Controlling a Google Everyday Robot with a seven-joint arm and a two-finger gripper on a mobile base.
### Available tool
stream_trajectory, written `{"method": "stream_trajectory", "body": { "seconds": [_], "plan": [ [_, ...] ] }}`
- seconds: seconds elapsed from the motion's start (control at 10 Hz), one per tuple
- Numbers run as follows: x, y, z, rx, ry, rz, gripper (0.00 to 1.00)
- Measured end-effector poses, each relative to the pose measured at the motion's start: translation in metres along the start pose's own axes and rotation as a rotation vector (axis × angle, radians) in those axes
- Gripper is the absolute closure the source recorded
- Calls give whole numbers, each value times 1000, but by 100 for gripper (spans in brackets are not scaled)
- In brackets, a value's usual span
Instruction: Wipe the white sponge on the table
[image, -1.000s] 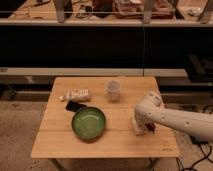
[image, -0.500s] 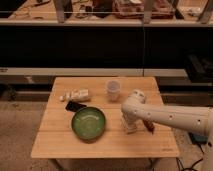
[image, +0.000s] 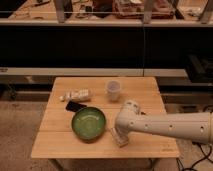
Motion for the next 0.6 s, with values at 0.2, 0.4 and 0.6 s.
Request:
{"method": "stream_trajectory", "body": {
  "seconds": [0.2, 0.4, 0.6],
  "plan": [
    [-28, 10, 0, -6, -22, -11, 91],
    [-46, 31, -2, -24, -37, 14, 91],
    [-61, 66, -5, -74, -47, 56, 91]
  ]
}}
